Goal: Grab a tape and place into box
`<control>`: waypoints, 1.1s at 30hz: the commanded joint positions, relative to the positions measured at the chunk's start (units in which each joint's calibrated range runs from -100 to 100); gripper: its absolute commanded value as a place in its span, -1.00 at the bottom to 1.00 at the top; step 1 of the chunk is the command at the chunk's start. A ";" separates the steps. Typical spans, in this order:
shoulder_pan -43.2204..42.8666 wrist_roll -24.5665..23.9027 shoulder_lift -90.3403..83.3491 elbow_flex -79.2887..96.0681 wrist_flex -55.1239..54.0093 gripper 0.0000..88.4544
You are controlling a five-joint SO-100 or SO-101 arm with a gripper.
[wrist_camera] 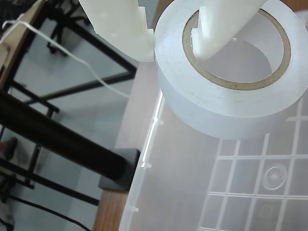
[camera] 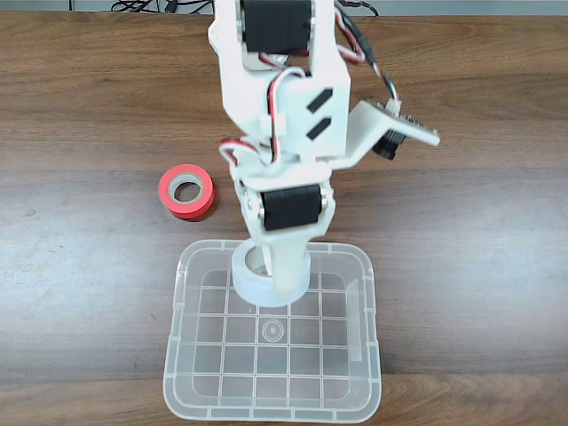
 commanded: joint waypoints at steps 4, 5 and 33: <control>0.24 -0.18 9.01 -7.95 -7.94 -0.88; 0.24 -0.18 10.21 -7.95 -8.71 -0.88; 1.27 0.98 17.21 -7.77 -5.11 -0.48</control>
